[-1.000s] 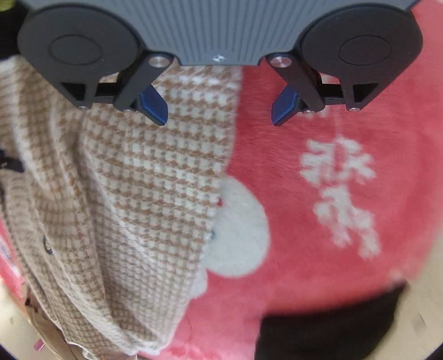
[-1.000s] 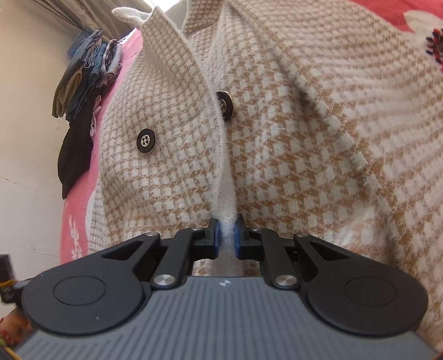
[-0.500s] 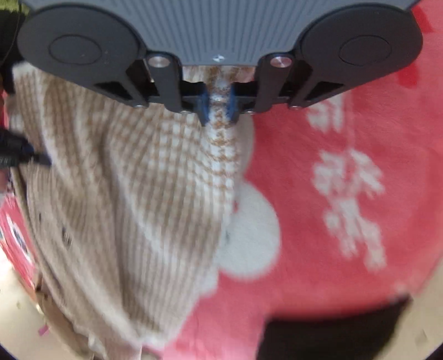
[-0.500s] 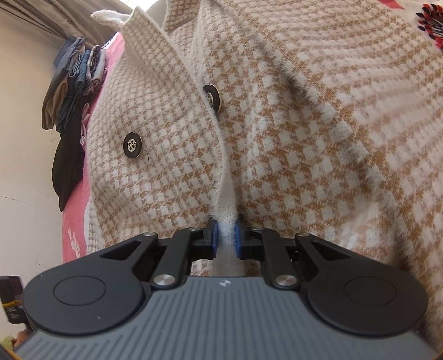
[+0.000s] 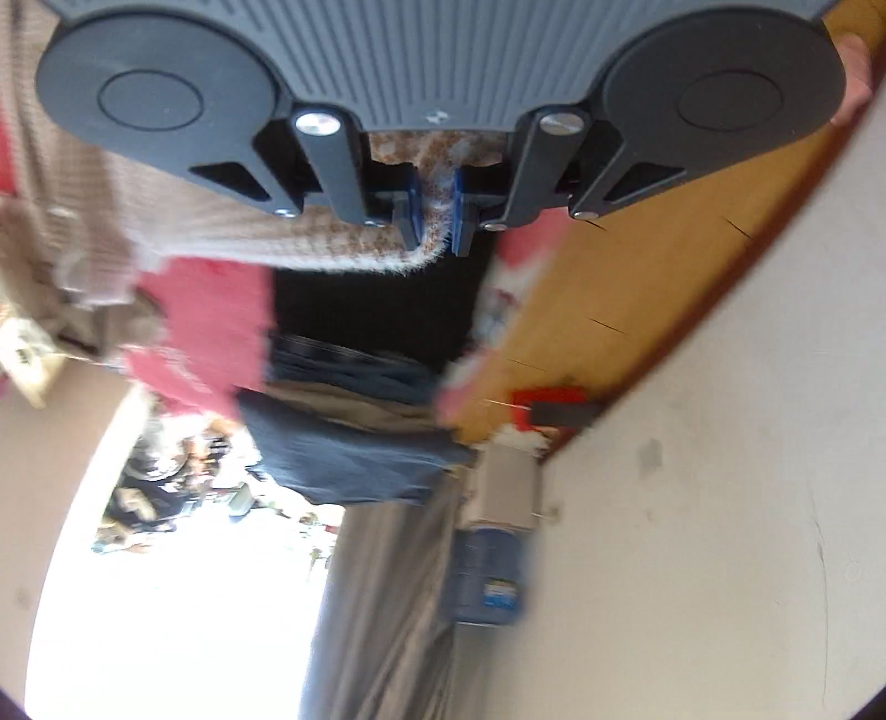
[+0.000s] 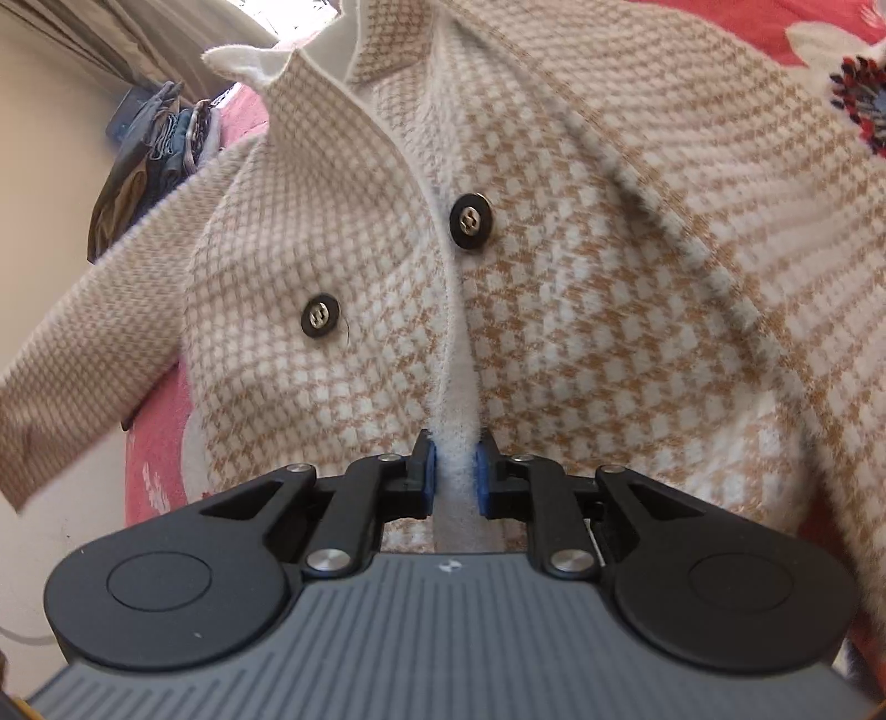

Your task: Fold clothes

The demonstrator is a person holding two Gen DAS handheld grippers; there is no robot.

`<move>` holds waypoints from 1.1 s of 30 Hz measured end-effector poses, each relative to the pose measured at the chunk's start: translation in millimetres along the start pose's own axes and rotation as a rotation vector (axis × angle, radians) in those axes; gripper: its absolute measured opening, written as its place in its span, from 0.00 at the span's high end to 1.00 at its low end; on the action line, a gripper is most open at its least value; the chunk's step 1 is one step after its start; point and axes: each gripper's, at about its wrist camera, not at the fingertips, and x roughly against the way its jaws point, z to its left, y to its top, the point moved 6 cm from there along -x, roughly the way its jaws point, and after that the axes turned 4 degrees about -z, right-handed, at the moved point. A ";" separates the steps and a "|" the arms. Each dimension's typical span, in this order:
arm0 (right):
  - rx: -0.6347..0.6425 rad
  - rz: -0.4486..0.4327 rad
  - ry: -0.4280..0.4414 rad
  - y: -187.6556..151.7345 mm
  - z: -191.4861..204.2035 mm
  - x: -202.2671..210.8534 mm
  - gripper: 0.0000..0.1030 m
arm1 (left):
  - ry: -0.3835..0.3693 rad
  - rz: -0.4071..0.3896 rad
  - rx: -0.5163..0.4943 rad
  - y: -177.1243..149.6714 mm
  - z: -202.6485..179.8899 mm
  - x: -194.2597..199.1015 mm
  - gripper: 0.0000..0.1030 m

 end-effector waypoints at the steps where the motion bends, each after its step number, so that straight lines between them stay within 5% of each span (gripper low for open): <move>1: 0.005 0.001 -0.015 -0.2 1.4 -2.8 0.87 | 0.032 0.008 -0.028 0.9 5.2 -13.6 0.89; 5: 0.000 0.009 -0.060 1.5 0.1 -14.6 0.88 | 0.134 0.159 -0.165 -33.2 28.6 -80.2 0.86; 8: -0.003 0.018 -0.085 3.5 -5.8 -20.2 0.88 | 0.151 0.265 -0.161 -65.1 36.8 -109.4 0.74; 11: 0.041 0.029 -0.110 8.0 -1.1 -23.2 0.87 | 0.129 0.252 -0.101 -65.5 46.6 -97.9 0.59; 17: 0.071 0.042 -0.129 10.1 4.9 -27.2 0.86 | 0.106 0.195 -0.043 -43.5 62.5 -43.9 0.54; 20: 0.054 0.043 -0.125 8.4 2.1 -20.8 0.82 | 0.025 0.175 -0.067 -48.1 44.2 -10.1 0.45; 23: 0.017 0.039 -0.124 5.9 -2.3 -8.9 0.80 | -0.156 0.247 -0.102 -76.5 -7.1 22.9 0.42; 28: 0.008 -0.046 -0.104 6.3 -7.1 41.2 0.73 | -0.483 0.467 -0.240 -175.6 -126.7 65.5 0.38; 33: 0.064 -0.246 -0.183 18.1 -48.3 131.9 0.54 | -0.593 0.588 -0.498 -275.7 -212.3 100.7 0.38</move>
